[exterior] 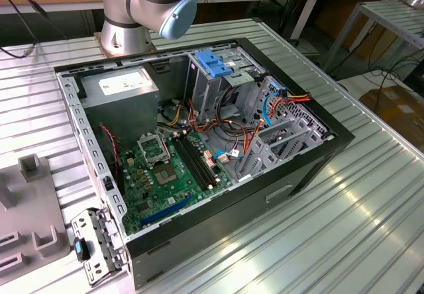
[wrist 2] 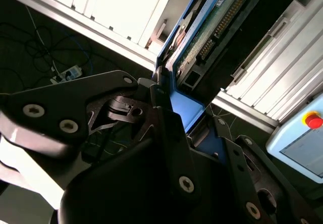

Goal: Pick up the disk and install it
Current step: 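Pick up the disk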

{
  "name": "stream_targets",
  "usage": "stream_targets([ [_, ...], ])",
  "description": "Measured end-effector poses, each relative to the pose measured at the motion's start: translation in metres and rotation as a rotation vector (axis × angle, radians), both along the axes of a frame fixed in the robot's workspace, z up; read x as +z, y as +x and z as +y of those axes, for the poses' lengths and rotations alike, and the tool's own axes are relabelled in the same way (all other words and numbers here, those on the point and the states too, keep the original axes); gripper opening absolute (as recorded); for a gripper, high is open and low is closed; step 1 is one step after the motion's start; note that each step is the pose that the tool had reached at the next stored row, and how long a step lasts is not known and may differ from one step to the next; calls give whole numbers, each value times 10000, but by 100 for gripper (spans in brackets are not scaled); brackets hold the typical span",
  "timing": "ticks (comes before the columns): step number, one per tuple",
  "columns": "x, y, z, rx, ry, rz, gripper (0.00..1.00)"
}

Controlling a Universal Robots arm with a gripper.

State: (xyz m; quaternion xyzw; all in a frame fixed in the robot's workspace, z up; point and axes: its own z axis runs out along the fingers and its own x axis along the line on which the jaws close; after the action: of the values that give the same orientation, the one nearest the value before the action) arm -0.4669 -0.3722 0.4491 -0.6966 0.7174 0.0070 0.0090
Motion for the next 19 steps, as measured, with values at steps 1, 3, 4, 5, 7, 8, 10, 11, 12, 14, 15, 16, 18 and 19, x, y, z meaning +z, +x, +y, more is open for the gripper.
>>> stream_targets([
  [1,5,0,0,0,0,0,37],
  [3,15,0,0,0,0,1,37],
  [4,18,0,0,0,0,0,37],
  [5,22,0,0,0,0,0,37],
  [7,30,0,0,0,0,0,37],
  [8,35,0,0,0,0,0,37],
  [10,46,0,0,0,0,1,37],
  [11,55,0,0,0,0,1,37],
  [12,65,0,0,0,0,1,37],
  [14,72,0,0,1,0,0,37],
  [15,79,0,0,1,0,0,37],
  [16,81,0,0,0,1,-1,37],
  [18,85,0,0,1,0,1,37],
  [19,86,0,0,0,0,1,37],
])
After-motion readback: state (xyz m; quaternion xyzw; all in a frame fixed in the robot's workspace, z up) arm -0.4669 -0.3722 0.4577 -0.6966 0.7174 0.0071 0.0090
